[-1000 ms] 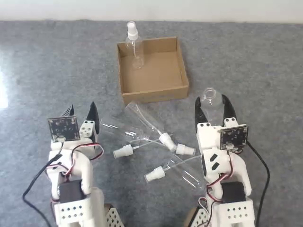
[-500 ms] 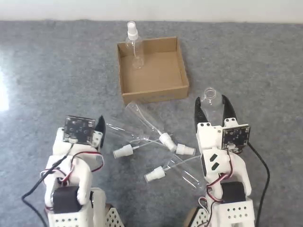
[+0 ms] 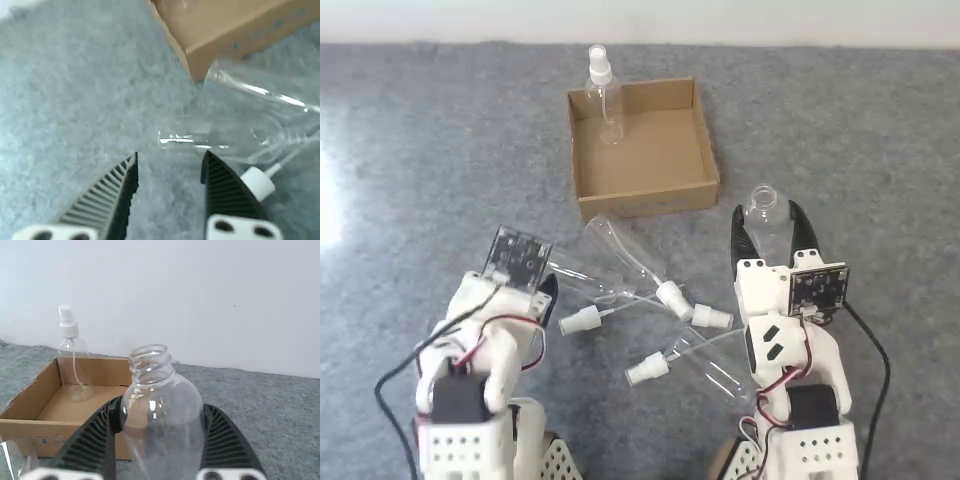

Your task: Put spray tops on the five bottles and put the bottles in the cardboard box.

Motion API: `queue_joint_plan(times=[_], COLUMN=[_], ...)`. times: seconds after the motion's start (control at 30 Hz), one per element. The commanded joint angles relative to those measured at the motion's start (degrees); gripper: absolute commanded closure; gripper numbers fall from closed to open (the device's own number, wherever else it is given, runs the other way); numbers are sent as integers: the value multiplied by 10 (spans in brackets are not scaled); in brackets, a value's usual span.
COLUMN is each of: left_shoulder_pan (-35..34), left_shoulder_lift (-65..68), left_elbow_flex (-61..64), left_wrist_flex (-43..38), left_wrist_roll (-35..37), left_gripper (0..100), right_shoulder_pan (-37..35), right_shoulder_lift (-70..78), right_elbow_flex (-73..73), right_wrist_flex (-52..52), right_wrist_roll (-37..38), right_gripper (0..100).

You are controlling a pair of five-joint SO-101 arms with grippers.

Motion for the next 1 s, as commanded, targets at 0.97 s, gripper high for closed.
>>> queue_joint_plan(times=[0.97], left_shoulder_pan=[261], left_shoulder_lift=[619], left_elbow_flex=[-429], left_wrist_flex=[56], left_wrist_roll=[-12], left_gripper=[811], right_shoulder_pan=[131], right_shoulder_lift=[-14], right_elbow_flex=[11], right_wrist_flex=[-70], right_wrist_roll=[-10], right_gripper=[929])
